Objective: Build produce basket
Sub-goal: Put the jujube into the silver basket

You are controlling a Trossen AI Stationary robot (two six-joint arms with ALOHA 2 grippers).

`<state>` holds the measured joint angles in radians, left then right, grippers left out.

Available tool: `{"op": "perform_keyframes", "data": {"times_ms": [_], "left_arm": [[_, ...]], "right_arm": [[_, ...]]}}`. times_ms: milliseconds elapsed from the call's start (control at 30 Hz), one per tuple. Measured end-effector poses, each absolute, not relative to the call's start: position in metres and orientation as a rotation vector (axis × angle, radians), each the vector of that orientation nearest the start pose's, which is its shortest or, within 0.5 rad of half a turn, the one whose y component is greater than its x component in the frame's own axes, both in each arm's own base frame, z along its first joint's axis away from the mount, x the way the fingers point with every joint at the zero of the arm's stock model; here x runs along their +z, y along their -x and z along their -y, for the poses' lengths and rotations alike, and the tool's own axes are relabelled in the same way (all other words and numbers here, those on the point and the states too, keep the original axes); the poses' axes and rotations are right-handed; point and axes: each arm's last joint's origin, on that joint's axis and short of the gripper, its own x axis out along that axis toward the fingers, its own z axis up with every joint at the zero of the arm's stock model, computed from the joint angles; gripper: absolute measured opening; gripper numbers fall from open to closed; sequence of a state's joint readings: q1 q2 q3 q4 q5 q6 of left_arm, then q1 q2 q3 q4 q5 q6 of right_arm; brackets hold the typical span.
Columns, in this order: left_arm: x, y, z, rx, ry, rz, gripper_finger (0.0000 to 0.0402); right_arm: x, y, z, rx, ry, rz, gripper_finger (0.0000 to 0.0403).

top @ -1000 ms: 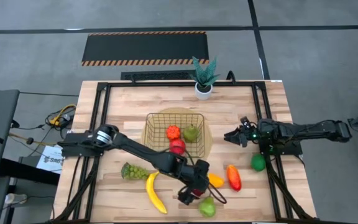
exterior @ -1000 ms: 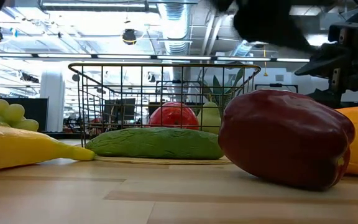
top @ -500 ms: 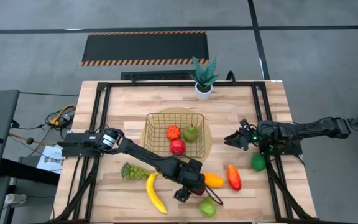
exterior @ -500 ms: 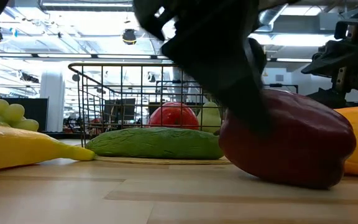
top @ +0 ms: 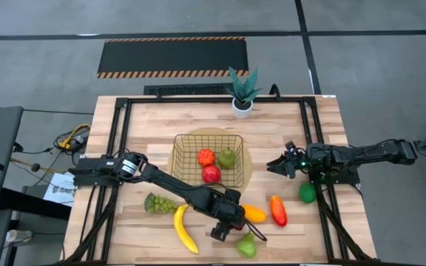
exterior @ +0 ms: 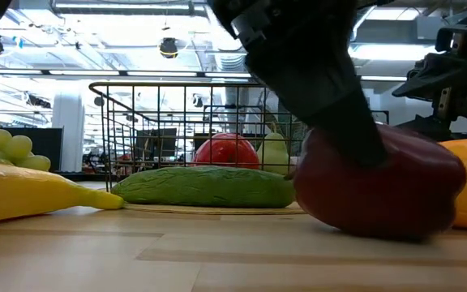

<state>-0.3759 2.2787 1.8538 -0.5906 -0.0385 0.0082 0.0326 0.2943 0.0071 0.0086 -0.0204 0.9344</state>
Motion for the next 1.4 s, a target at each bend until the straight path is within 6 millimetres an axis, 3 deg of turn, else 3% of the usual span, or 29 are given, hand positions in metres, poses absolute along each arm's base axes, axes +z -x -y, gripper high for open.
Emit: {"op": "perform_keyframes", "data": {"times_ms": [267, 500, 733, 867, 967, 1067, 1167, 1300, 1400], "left_arm": [[0.201, -0.462, 0.18, -0.285, -0.187, -0.968, 0.0236], [0.25, -0.464, 0.175, -0.227, -0.273, -0.935, 0.0235], [0.314, -0.461, 0.16, -0.132, -0.328, -0.847, 0.0235], [0.352, -0.44, 0.139, 0.017, -0.229, -0.785, 0.0235], [0.371, -0.415, 0.121, 0.175, -0.244, -0.852, 0.0235], [0.375, -0.4, 0.108, 0.299, -0.295, -0.918, 0.0235], [0.366, -0.396, 0.099, 0.359, -0.274, -0.975, 0.0235], [0.331, -0.4, 0.094, 0.388, -0.264, -1.064, 0.0235], [0.301, -0.408, 0.097, 0.316, -0.256, -1.08, 0.0235]], "right_arm": [[0.142, -0.112, -0.004, -0.082, -0.927, -0.283, 0.0286], [0.142, -0.112, -0.004, -0.082, -0.927, -0.283, 0.0286], [0.142, -0.112, -0.004, -0.084, -0.937, -0.283, 0.0286], [0.141, -0.112, -0.004, -0.086, -0.937, -0.283, 0.0286], [0.141, -0.112, -0.004, -0.09, -0.936, -0.284, 0.0286], [0.141, -0.113, -0.004, -0.107, -0.933, -0.284, 0.0286], [0.141, -0.113, -0.003, -0.115, -0.932, -0.282, 0.0286], [0.141, -0.113, -0.003, -0.115, -0.93, -0.282, 0.0286], [0.141, -0.113, -0.003, -0.115, -0.93, -0.282, 0.0286]]}}
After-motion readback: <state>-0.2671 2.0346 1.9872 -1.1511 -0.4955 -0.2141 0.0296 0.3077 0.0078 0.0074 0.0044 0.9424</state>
